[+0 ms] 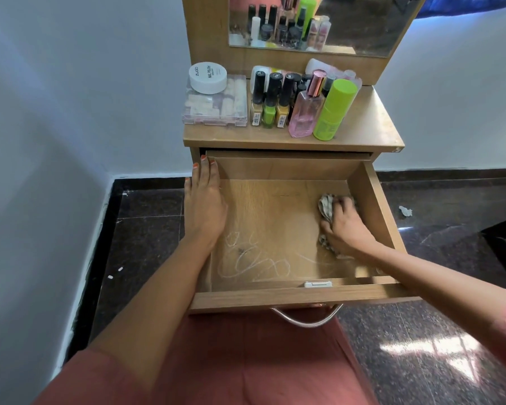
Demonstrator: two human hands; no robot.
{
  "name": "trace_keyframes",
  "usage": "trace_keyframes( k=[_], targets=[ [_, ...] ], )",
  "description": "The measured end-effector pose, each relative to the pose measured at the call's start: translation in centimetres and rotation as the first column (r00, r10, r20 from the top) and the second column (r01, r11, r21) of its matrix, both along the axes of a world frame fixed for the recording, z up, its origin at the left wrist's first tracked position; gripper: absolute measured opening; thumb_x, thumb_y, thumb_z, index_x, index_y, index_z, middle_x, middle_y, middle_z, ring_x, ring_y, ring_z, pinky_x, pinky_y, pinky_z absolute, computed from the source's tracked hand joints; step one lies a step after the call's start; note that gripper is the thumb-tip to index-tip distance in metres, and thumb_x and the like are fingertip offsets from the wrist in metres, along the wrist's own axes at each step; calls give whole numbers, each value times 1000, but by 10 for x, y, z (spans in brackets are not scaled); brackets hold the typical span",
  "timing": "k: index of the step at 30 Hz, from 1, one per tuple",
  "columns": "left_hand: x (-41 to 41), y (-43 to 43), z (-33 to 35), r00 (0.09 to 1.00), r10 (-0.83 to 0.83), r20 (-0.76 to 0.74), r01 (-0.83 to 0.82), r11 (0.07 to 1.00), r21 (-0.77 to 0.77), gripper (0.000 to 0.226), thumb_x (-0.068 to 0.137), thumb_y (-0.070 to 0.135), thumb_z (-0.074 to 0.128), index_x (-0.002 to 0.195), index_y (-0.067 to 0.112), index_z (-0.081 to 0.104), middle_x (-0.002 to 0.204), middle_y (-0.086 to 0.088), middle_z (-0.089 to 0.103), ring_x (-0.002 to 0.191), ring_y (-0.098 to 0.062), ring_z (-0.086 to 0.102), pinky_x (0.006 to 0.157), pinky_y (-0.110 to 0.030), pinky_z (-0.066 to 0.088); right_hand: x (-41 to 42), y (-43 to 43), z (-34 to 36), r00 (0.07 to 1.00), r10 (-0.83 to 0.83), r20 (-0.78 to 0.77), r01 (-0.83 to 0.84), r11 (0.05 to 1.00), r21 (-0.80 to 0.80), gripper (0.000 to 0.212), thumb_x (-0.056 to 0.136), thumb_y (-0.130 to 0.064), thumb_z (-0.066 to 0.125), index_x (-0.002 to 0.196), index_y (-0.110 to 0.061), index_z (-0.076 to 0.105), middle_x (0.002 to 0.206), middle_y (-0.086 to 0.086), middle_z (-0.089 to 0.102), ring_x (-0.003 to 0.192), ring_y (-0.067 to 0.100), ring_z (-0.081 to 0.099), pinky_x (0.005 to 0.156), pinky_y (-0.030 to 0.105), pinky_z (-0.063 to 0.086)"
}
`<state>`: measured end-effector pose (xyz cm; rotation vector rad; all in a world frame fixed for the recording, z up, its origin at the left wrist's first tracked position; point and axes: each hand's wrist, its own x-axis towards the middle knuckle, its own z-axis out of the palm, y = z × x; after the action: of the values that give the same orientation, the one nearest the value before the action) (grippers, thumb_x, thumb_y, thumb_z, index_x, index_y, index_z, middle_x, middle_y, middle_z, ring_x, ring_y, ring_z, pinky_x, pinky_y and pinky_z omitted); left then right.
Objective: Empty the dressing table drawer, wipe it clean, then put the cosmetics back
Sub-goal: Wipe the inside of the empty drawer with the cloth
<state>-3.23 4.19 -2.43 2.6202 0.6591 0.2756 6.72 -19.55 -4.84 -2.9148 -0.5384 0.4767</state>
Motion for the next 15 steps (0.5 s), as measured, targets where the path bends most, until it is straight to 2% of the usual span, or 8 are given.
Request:
trace_keyframes(
  k=[2, 5, 15],
  targets=[
    [0, 0, -1, 1000, -4, 25, 5, 1000, -18, 55, 95, -2, 28, 146, 8, 10, 157, -10, 3, 145, -23, 0, 120, -37, 2, -11, -10, 1, 998, 57, -37, -57, 998, -21, 63, 91, -23, 49, 136, 11, 20, 140, 28, 22, 133, 39, 25, 114, 40, 21],
    [0, 0, -2, 998, -14, 57, 17, 999, -49, 56, 94, -5, 28, 146, 6, 11, 156, -11, 3, 145, -23, 1, 119, -33, 0, -16, -15, 4, 995, 48, -90, -46, 999, 26, 61, 93, -19, 47, 138, 8, 16, 144, 25, 16, 136, 38, 21, 115, 37, 17],
    [-1, -1, -1, 997, -10, 76, 17, 996, -89, 56, 95, -6, 30, 146, 7, 11, 157, -9, 3, 145, -22, 2, 118, -31, 1, 28, 18, 10, 999, -50, -7, 51, 987, 154, 47, 94, -12, 42, 134, 8, 26, 143, 26, 17, 122, 46, 37, 105, 44, 33]
  ],
)
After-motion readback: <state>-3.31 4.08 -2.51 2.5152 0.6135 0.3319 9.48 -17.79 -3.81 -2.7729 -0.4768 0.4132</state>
